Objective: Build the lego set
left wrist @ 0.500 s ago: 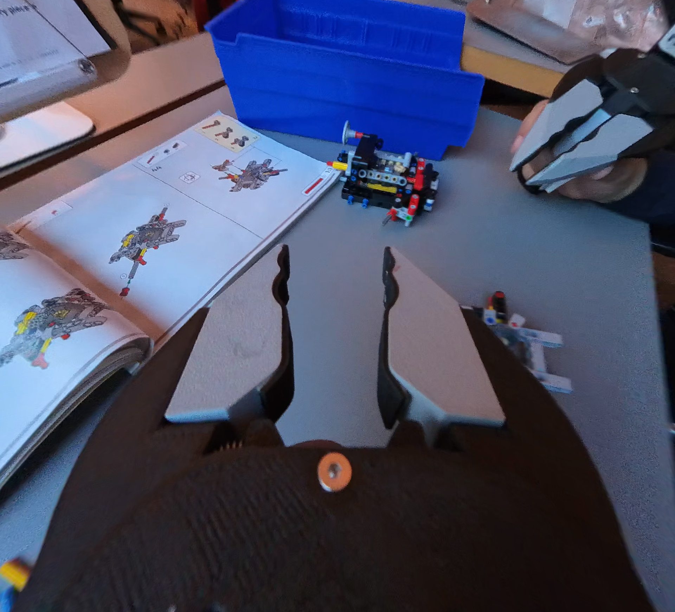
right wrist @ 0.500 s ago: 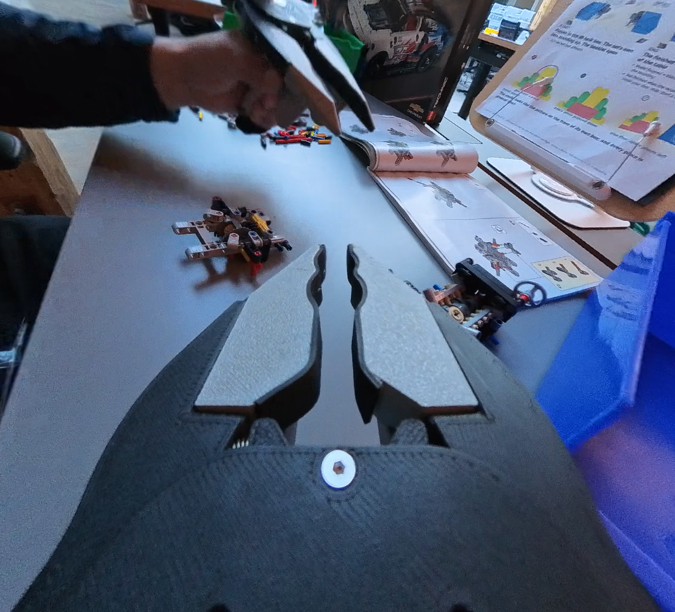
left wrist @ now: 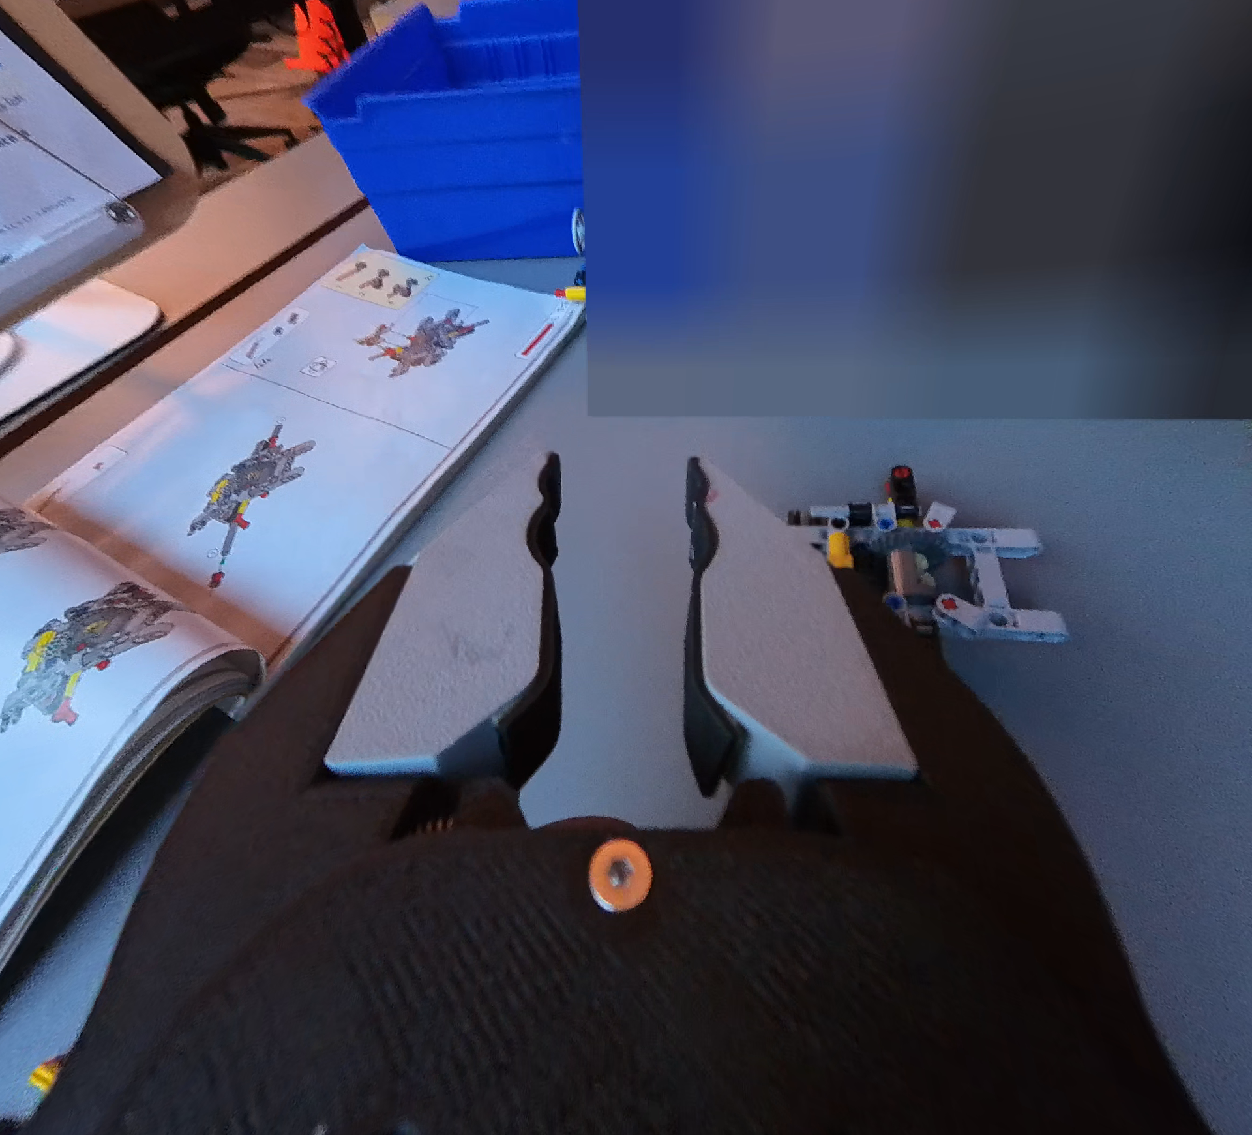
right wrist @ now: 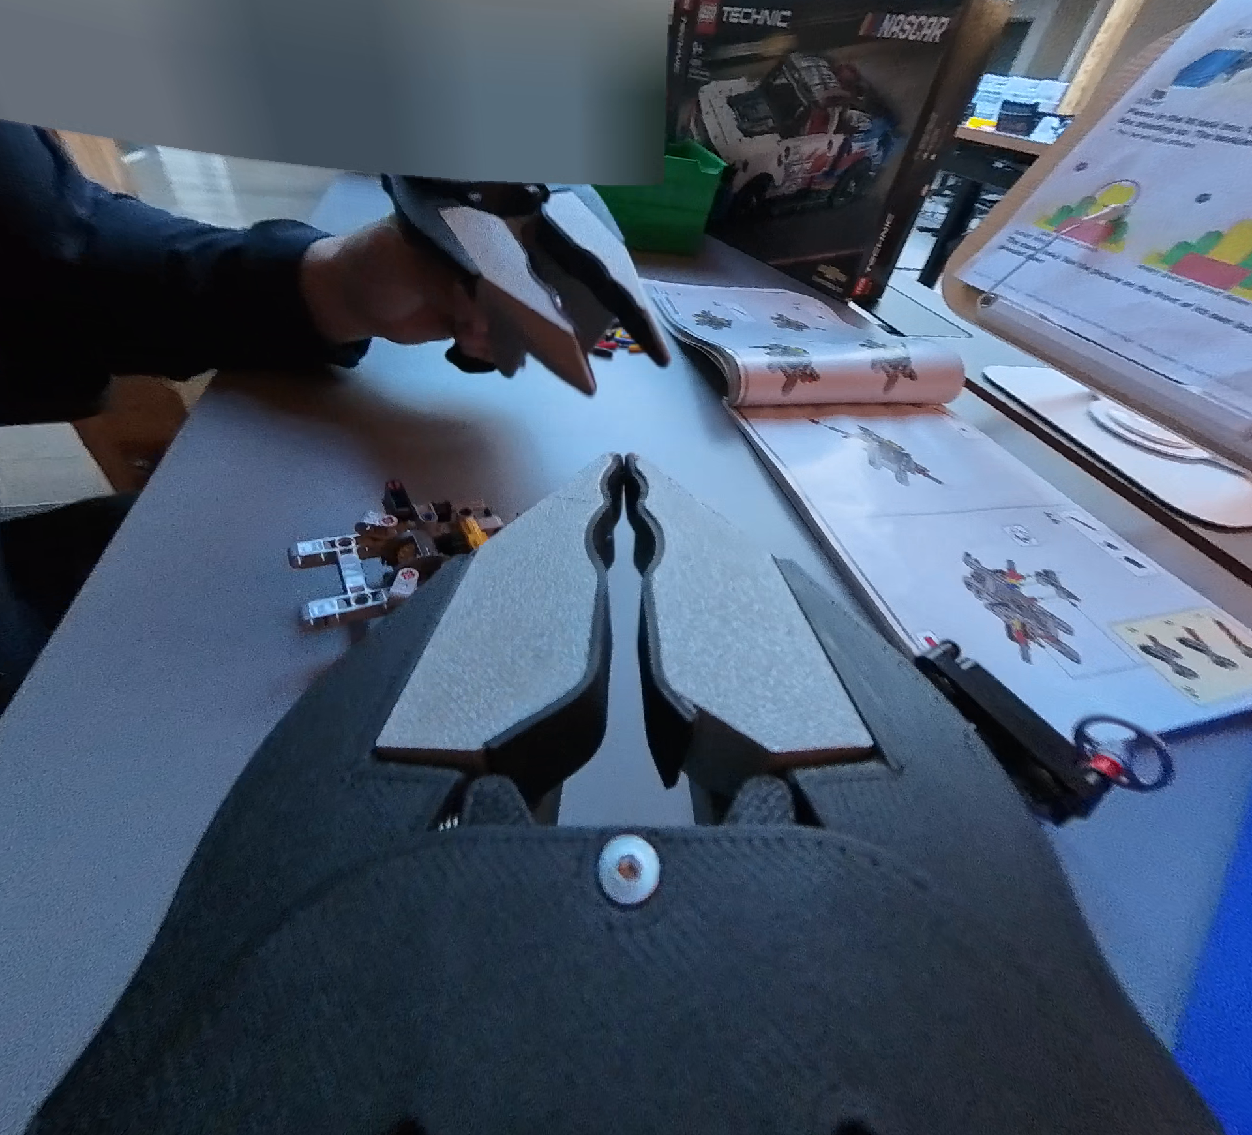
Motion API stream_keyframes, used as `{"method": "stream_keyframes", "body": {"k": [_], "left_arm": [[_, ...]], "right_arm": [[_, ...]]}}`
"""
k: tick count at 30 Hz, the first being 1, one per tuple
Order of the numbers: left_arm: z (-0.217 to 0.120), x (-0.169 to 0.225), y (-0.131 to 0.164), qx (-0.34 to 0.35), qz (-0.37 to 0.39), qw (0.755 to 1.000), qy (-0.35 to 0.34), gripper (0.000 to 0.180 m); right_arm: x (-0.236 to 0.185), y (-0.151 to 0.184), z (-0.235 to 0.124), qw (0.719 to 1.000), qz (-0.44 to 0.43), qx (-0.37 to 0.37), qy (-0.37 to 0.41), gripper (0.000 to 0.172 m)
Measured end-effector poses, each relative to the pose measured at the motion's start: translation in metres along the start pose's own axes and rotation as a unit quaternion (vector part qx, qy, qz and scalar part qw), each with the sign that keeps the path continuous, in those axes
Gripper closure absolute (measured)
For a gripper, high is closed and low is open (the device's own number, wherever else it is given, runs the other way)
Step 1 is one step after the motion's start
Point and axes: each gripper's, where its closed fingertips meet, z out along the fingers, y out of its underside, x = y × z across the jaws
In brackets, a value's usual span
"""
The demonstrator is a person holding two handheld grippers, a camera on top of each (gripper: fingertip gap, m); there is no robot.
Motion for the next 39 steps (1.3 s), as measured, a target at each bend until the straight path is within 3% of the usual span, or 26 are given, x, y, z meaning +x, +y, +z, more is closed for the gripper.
{"method": "stream_keyframes", "body": {"k": [7, 10, 14, 18, 25, 39], "left_arm": [[0.009, 0.002, 0.006, -0.012, -0.014, 1.0, -0.001, 0.149], [0.019, 0.011, 0.002, 0.01, -0.054, 0.998, 0.034, 0.15], [0.032, 0.03, 0.016, -0.029, -0.059, 0.995, 0.075, 0.15], [0.028, 0.033, 0.011, -0.021, -0.033, 0.997, 0.064, 0.151], [0.019, 0.02, 0.003, 0.001, -0.051, 0.997, 0.05, 0.151], [0.019, 0.003, 0.005, 0.012, -0.035, 0.999, 0.015, 0.138]], "right_arm": [[-0.001, 0.003, 0.004, 0.999, 0.029, 0.0, -0.033, 0.172], [0.004, 0.012, 0.002, 0.999, 0.017, -0.022, -0.029, 0.172], [0.006, 0.016, 0.004, 0.999, 0.004, -0.035, -0.022, 0.172], [0.009, 0.018, 0.006, 0.999, 0.001, -0.043, -0.009, 0.172], [0.016, 0.018, 0.015, 0.999, 0.0, -0.049, 0.01, 0.172], [0.014, -0.004, 0.013, 1.0, 0.02, 0.018, -0.002, 0.16]]}}
